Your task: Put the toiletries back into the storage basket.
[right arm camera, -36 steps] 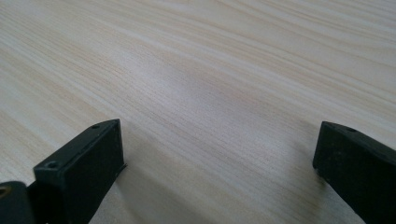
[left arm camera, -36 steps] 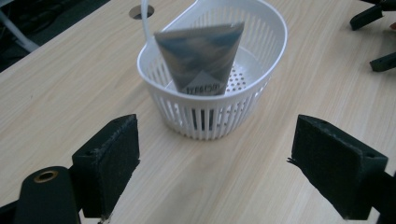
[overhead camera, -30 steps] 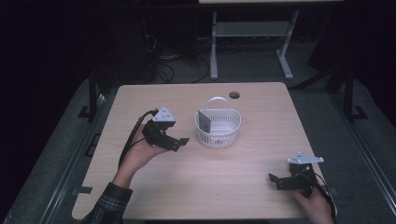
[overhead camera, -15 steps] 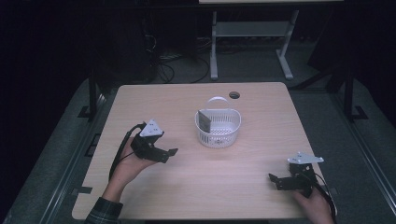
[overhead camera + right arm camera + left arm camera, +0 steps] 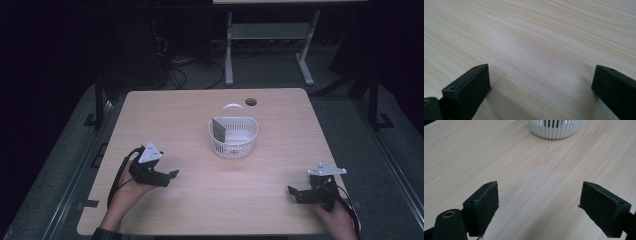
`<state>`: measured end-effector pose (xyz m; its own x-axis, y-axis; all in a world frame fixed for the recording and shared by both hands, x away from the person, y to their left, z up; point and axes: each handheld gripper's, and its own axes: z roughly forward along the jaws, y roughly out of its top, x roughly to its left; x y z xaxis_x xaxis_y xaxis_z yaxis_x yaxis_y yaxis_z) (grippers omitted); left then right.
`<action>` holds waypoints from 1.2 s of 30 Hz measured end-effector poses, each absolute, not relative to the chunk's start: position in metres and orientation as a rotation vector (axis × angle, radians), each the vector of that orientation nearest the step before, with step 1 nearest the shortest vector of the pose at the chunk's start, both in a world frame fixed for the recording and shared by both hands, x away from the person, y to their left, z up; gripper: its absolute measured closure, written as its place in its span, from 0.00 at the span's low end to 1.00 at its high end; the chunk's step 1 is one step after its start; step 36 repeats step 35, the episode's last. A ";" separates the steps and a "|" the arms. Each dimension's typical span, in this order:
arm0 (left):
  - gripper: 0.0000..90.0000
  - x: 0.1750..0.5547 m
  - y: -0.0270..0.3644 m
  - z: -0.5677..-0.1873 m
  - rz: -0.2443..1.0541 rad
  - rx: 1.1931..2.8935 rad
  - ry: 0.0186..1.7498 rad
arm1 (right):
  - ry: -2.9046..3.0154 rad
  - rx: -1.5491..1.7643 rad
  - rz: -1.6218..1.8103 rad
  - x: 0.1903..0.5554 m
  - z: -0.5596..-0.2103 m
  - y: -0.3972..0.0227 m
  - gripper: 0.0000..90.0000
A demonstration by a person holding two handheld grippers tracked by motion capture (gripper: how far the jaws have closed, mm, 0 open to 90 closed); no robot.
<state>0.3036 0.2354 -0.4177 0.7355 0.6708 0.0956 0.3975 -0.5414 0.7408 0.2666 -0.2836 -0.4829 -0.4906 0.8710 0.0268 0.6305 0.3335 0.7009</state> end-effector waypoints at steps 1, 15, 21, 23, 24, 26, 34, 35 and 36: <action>0.16 0.302 0.238 -0.420 0.486 2.207 0.810 | 2.250 1.332 0.942 0.267 -0.483 -0.284 0.01; 0.16 0.281 0.270 -0.454 0.507 2.188 0.958 | 2.250 1.331 0.942 0.267 -0.483 -0.284 0.01; 0.16 0.278 0.276 -0.466 0.531 2.216 0.997 | 2.250 1.332 0.942 0.267 -0.483 -0.284 0.01; 0.15 0.278 0.277 -0.469 0.528 2.208 1.001 | 2.250 1.332 0.942 0.267 -0.483 -0.284 0.01; 0.15 0.278 0.278 -0.469 0.525 2.204 1.004 | 2.250 1.332 0.942 0.267 -0.483 -0.284 0.01; 0.15 0.278 0.279 -0.470 0.528 2.196 1.006 | 2.250 1.331 0.942 0.267 -0.483 -0.284 0.01; 0.15 0.280 0.286 -0.475 0.459 2.137 1.038 | 2.250 1.331 0.942 0.267 -0.483 -0.284 0.01; 0.15 0.280 0.286 -0.475 0.459 2.136 1.038 | 2.250 1.332 0.942 0.267 -0.483 -0.284 0.01; 0.15 0.280 0.286 -0.475 0.459 2.136 1.038 | 2.250 1.332 0.942 0.267 -0.483 -0.284 0.01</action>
